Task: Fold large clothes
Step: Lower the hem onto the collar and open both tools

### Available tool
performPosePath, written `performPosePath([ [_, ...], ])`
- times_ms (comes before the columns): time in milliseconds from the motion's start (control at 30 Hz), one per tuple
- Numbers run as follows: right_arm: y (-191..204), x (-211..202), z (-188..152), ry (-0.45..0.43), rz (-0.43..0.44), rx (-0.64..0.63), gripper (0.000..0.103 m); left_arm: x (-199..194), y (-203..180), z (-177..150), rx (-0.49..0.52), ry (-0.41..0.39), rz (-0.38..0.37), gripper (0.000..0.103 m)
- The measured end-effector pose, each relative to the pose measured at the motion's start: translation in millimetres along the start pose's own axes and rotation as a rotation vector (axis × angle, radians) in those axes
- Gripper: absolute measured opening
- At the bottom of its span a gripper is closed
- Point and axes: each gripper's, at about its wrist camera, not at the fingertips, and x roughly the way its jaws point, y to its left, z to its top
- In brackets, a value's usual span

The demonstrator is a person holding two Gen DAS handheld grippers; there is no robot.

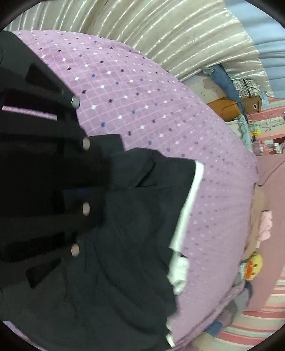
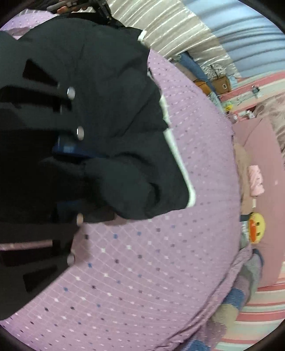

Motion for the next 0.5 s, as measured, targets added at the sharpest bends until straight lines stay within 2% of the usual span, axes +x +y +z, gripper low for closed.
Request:
performPosePath([
  [67, 8.3, -18.7, 14.4, -0.077, -0.002, -0.019, 0.016, -17.1, -0.3, 10.2, 0.001, -0.051, 0.005, 0.008],
  [133, 18.4, -43.5, 32.7, -0.170, 0.017, -0.017, 0.016, -41.9, 2.3, 26.3, -0.028, -0.119, -0.021, 0.008],
  [200, 20.9, -50.8, 46.9, -0.200, 0.032, 0.005, 0.016, -59.3, 3.8, 37.9, -0.062, -0.167, -0.057, 0.008],
  [267, 15.9, -42.4, 57.1, -0.186, 0.032, 0.044, 0.016, -53.0, 8.3, 46.4, -0.086, -0.158, -0.049, 0.008],
  [333, 2.6, -20.7, 57.2, -0.133, 0.037, 0.101, 0.016, -32.6, 13.6, 45.9, -0.123, -0.102, -0.057, 0.010],
  [433, -11.6, 19.9, 42.9, -0.026, 0.006, 0.139, 0.018, 11.4, 17.7, 33.7, -0.135, 0.003, -0.035, 0.014],
  [500, -20.0, 39.8, 26.9, 0.023, 0.003, 0.176, 0.021, 29.5, 9.2, 25.6, -0.109, 0.033, 0.007, 0.016],
])
